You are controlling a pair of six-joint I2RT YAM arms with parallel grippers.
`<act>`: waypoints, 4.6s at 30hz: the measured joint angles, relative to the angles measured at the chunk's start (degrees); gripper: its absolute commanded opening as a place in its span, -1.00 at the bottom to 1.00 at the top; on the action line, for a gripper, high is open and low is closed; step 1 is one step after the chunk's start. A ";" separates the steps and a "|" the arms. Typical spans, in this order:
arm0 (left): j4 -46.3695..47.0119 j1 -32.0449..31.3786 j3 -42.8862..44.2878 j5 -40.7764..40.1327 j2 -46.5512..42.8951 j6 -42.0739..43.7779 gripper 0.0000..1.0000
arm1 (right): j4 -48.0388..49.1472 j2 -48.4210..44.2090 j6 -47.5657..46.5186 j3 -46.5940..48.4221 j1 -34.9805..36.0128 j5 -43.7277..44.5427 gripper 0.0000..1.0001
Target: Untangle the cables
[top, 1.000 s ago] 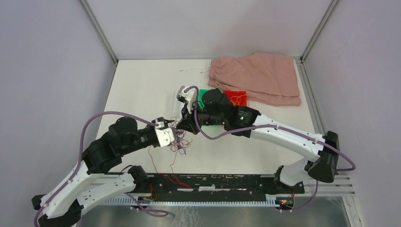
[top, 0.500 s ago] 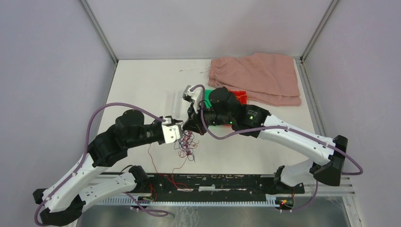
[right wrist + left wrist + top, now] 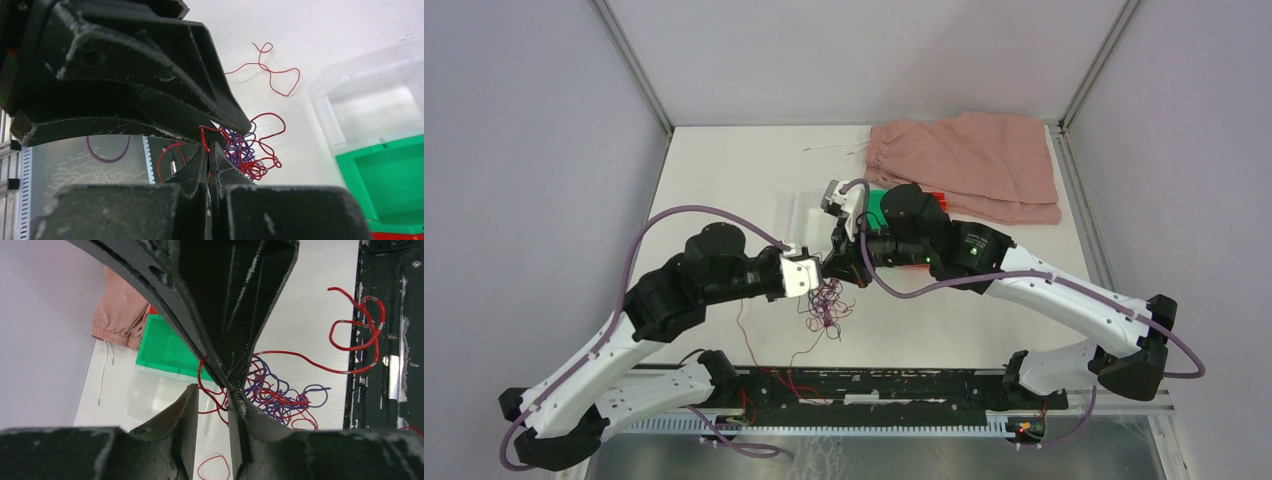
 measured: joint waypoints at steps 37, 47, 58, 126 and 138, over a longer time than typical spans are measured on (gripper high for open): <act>13.31 0.59 21.31 9.11 15.19 -13.57 -0.94 | 25.97 -33.59 2.12 -23.43 -5.01 29.27 0.69; 13.29 0.83 22.97 12.07 16.74 -16.39 -0.94 | 28.48 -22.45 -0.50 -17.70 -5.03 15.85 0.67; 10.34 1.57 27.15 17.31 16.92 -19.80 -0.94 | 33.38 -15.43 0.42 -15.96 -5.03 9.16 0.15; 42.32 2.32 48.46 -6.45 16.68 3.50 -0.94 | 52.13 -10.71 15.43 -57.33 -7.19 18.25 0.24; 31.91 2.43 26.27 -13.73 14.10 7.39 -0.94 | 41.33 -20.22 13.49 -52.98 -7.19 22.32 0.20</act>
